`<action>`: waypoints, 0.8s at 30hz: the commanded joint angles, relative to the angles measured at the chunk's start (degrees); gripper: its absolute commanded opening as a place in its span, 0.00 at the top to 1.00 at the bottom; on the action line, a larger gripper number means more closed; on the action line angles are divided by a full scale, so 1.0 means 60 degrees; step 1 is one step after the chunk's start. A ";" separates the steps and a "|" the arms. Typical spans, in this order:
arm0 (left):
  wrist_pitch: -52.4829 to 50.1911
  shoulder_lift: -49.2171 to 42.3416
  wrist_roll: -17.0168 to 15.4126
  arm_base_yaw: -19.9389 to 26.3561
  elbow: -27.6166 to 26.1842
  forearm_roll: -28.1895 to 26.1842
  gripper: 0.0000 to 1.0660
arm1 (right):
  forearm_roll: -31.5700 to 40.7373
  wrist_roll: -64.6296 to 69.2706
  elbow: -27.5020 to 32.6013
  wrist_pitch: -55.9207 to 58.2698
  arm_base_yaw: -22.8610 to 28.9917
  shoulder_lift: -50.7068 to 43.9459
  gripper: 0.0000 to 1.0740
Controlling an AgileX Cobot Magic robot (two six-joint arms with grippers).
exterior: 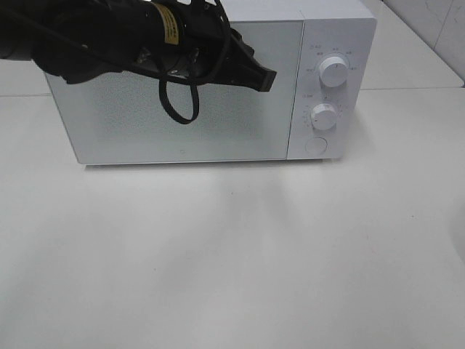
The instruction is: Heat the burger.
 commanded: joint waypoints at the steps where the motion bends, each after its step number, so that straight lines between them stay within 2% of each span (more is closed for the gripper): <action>1: 0.0697 -0.0458 0.0010 -0.0306 -0.0067 -0.0029 1.00 | 0.0000 -0.0086 0.0010 -0.0086 0.0000 -0.0239 0.52; 3: 0.0984 -0.0640 0.0010 -0.0420 -0.0067 -0.0067 1.00 | 0.0000 -0.0086 0.0010 -0.0086 0.0000 -0.0239 0.52; 5: 0.2779 -0.1337 -0.0029 -0.0869 -0.0067 -0.0420 1.00 | 0.0000 -0.0086 0.0010 -0.0086 0.0000 -0.0239 0.52; 6: 0.2779 -0.1337 -0.0029 -0.0869 -0.0067 -0.0420 1.00 | 0.0000 -0.0086 0.0010 -0.0086 0.0000 -0.0239 0.52; 8: 0.4249 -0.1843 -0.0057 -0.1079 -0.0067 -0.1079 1.00 | 0.0000 -0.0086 0.0010 -0.0086 0.0000 -0.0239 0.52; 9: 0.4249 -0.1843 -0.0057 -0.1079 -0.0067 -0.1079 1.00 | 0.0000 -0.0086 0.0010 -0.0086 0.0000 -0.0239 0.52; 10: 0.4651 -0.1996 -0.0057 -0.1089 -0.0067 -0.1299 1.00 | 0.0000 -0.0086 0.0010 -0.0086 0.0000 -0.0239 0.52; 11: 0.5577 -0.2330 -0.0057 -0.1089 -0.0067 -0.1939 1.00 | 0.0000 -0.0086 0.0010 -0.0086 0.0000 -0.0239 0.52; 12: 0.5577 -0.2330 -0.0057 -0.1089 -0.0067 -0.1939 1.00 | 0.0000 -0.0086 0.0010 -0.0086 0.0000 -0.0239 0.52; 14: 0.6866 -0.2664 -0.0048 -0.1089 -0.0067 -0.2254 0.90 | 0.0000 -0.0086 0.0010 -0.0086 0.0000 -0.0239 0.52; 15: 0.6866 -0.2664 -0.0048 -0.1089 -0.0067 -0.2254 0.90 | 0.0000 -0.0086 0.0010 -0.0086 0.0000 -0.0239 0.52; 16: 0.7534 -0.2798 -0.0057 -0.1089 -0.0067 -0.2273 0.68 | 0.0000 -0.0086 0.0010 -0.0086 0.0000 -0.0239 0.52; 17: 0.7534 -0.2798 -0.0057 -0.1089 -0.0067 -0.2273 0.68 | 0.0000 -0.0086 0.0010 -0.0086 0.0000 -0.0239 0.52; 18: 0.7716 -0.2807 -0.0134 -0.1089 -0.0067 -0.2263 0.56 | 0.0000 -0.0086 0.0010 -0.0086 0.0000 -0.0239 0.52; 19: 0.7974 -0.2817 -0.0372 -0.1089 -0.0067 -0.2244 0.26 | 0.0000 -0.0086 0.0010 -0.0086 0.0000 -0.0239 0.52; 20: 0.7974 -0.2817 -0.0372 -0.1089 -0.0067 -0.2244 0.26 | 0.0000 -0.0086 0.0010 -0.0086 0.0000 -0.0239 0.52; 21: 0.8088 -0.2817 -0.0372 -0.1089 -0.0067 -0.2168 0.11 | 0.0000 -0.0086 0.0010 -0.0086 0.0000 -0.0239 0.52; 22: 0.8117 -0.2817 -0.0458 -0.1012 -0.0067 -0.2091 0.05 | 0.0000 -0.0086 0.0010 -0.0086 0.0000 -0.0239 0.52; 24: 0.8260 -0.2817 -0.0525 -0.0888 -0.0067 -0.2215 0.05 | 0.0000 -0.0086 0.0010 -0.0086 0.0000 -0.0239 0.52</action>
